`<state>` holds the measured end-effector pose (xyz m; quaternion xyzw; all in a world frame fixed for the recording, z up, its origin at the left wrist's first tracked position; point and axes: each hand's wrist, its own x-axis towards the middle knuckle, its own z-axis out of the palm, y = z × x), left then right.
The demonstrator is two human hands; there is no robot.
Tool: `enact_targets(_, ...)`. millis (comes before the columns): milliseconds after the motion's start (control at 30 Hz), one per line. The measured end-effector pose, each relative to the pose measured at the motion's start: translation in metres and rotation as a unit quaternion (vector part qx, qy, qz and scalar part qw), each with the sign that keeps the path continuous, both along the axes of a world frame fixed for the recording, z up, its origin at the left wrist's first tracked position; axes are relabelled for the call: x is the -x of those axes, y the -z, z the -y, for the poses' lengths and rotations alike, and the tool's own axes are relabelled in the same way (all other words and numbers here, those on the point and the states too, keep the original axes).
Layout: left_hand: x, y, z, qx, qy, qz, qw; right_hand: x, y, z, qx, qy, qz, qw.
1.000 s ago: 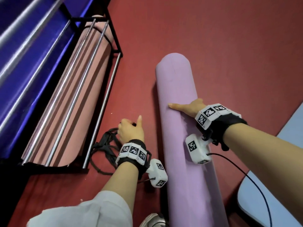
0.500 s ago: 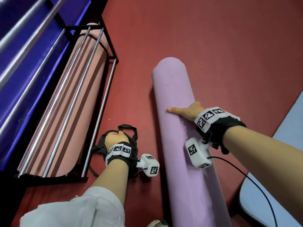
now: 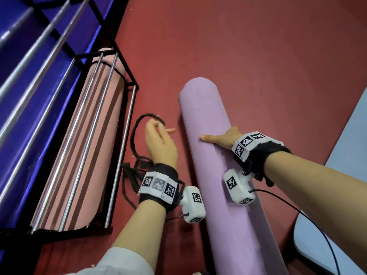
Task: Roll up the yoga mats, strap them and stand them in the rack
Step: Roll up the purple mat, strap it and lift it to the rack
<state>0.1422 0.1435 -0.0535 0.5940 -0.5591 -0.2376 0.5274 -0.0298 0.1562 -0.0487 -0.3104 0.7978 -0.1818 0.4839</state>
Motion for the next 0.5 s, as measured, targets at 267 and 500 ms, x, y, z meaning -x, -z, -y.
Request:
enact_targets(267,0.025,0.029,-0.004,-0.074,0.166,0.184,0.966,0.013,0.006,-0.002,0.003,-0.011,0.024,1.0)
enact_targets(500,0.039,0.042,0.015,-0.292,0.16,0.025,0.943,0.032,0.015,0.005,-0.013,-0.018,0.058,0.998)
